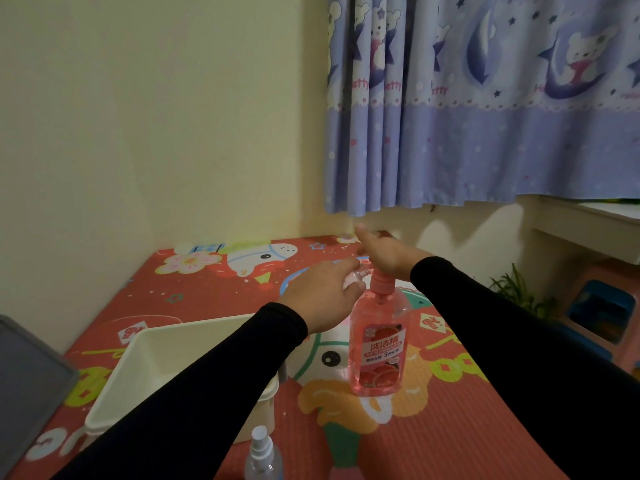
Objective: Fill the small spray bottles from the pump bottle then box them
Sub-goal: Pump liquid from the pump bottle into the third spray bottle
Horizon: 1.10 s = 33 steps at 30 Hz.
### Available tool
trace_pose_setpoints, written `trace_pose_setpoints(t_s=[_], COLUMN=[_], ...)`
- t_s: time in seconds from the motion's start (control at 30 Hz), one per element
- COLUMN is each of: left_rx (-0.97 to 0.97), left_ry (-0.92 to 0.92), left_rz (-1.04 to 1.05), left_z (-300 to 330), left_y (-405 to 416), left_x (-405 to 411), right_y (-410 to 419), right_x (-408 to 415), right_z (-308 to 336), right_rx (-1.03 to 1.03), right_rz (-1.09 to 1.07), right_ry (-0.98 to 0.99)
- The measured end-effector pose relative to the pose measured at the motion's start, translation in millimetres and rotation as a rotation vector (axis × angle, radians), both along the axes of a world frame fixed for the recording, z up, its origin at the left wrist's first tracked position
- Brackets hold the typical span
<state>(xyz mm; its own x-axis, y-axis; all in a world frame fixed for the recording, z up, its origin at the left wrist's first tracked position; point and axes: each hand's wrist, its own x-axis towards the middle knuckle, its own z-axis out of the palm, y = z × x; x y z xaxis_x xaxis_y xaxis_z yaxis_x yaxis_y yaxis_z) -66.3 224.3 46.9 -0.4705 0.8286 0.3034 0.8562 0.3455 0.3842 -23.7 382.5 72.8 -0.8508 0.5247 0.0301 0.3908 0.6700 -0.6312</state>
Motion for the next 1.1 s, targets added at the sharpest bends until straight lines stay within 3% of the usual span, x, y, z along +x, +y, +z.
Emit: trace_pose_setpoints(t_s=[0.3, 1.1], left_rx=[0.005, -0.023], left_ry=[0.048, 0.037], left_rz=[-0.018, -0.009], left_z=[12.6, 10.8], left_y=[-0.6, 2.0], left_x=[-1.4, -3.4], right_y=[4.6, -2.0], right_x=[3.0, 10.0], right_z=[11.9, 13.1], right_rx=[0.101, 0.109], right_rz=[-0.014, -0.022], right_ry=[-0.05, -0.059])
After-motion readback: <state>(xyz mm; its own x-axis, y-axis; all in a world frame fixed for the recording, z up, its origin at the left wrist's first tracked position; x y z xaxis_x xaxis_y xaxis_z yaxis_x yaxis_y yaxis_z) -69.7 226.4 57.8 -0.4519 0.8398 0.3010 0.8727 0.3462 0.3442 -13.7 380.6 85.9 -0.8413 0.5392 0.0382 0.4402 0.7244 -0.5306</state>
